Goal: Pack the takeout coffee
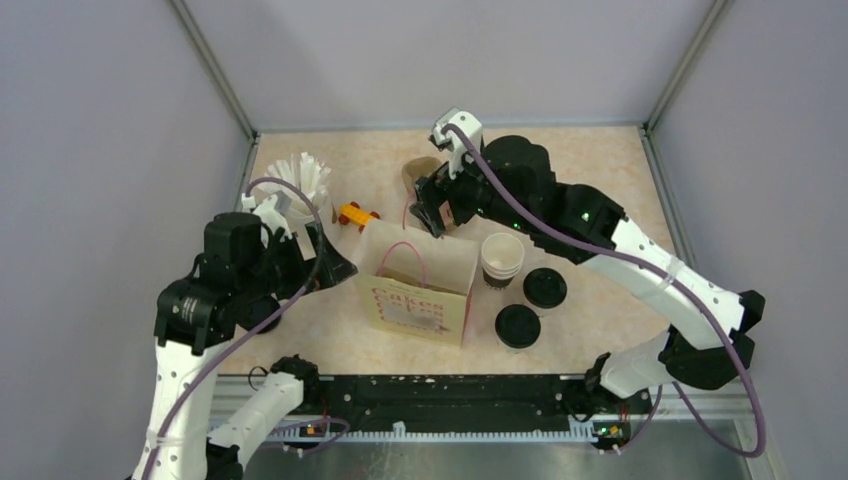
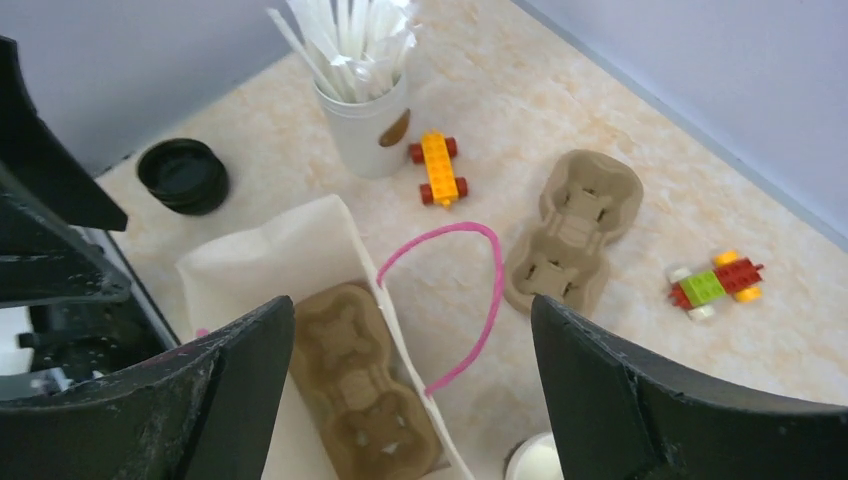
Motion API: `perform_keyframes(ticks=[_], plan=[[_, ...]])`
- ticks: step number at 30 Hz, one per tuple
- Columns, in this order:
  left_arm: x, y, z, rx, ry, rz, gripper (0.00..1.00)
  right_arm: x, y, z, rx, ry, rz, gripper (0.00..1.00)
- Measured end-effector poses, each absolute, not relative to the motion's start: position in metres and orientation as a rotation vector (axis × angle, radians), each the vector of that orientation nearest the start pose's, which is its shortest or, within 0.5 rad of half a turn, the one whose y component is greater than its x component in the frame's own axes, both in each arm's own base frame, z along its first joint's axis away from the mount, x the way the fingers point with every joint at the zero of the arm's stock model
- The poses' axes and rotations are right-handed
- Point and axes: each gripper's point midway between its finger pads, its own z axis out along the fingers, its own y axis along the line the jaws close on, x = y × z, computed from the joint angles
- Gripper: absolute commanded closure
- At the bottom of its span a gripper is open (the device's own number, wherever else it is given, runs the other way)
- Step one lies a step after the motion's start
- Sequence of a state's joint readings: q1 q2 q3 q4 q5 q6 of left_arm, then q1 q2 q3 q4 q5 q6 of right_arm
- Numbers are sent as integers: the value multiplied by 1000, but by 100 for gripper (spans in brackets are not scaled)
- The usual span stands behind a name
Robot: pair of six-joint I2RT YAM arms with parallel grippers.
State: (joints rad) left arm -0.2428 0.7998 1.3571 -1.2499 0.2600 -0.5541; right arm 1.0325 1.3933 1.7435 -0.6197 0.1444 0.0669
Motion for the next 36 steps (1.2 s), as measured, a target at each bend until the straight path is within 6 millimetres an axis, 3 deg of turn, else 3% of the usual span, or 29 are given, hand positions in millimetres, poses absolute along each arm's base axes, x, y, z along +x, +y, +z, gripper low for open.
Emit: perform_keyframes(ticks=[5, 13, 21, 28, 32, 36], plan=[[149, -114, 293, -191, 2379, -757, 5, 237, 333, 384, -839, 1807, 506, 13], [155, -120, 293, -167, 2387, -778, 10, 231, 322, 345, -945, 1943, 462, 15], [155, -120, 291, -168, 2395, -776, 18, 233, 314, 337, -952, 1992, 485, 17], [147, -118, 289, -183, 2402, -777, 32, 242, 313, 328, -950, 2045, 488, 17], [139, -118, 290, -184, 2394, -797, 32, 237, 312, 323, -984, 2073, 504, 17], [132, -120, 295, -178, 2368, -832, 31, 233, 321, 330, -1021, 2062, 558, 17]])
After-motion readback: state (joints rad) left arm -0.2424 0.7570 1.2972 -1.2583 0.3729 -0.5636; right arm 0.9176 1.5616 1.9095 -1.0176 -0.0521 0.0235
